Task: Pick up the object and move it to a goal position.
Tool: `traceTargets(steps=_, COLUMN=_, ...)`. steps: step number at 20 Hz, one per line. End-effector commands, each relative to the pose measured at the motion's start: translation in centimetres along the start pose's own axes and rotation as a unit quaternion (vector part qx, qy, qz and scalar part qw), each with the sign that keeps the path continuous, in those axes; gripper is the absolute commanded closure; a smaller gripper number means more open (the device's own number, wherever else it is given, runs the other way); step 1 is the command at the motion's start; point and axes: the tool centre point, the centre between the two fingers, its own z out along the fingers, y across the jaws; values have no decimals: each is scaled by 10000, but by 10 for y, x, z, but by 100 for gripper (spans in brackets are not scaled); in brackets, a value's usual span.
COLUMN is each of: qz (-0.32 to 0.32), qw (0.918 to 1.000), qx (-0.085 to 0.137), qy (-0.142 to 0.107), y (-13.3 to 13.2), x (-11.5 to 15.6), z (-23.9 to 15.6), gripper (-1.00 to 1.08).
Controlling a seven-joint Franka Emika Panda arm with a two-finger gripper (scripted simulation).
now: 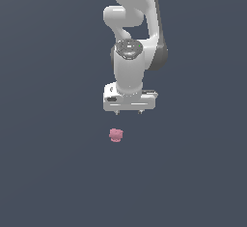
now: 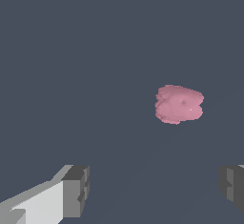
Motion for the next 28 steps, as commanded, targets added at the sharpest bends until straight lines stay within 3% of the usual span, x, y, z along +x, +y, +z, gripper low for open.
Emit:
traceTargets(steps=1, qz=66, qw=10000, qx=-11, qy=0, y=6, x=4, z=6, gripper=-92)
traceTargets(steps=15, qz=617, qw=9980, qx=-139, qy=28, y=55, x=40, z=62, gripper=-92)
traceTargets(steps=28, qz=674, qw=9976, qx=-157, qy=26, y=61, x=42, z=84, gripper=-92)
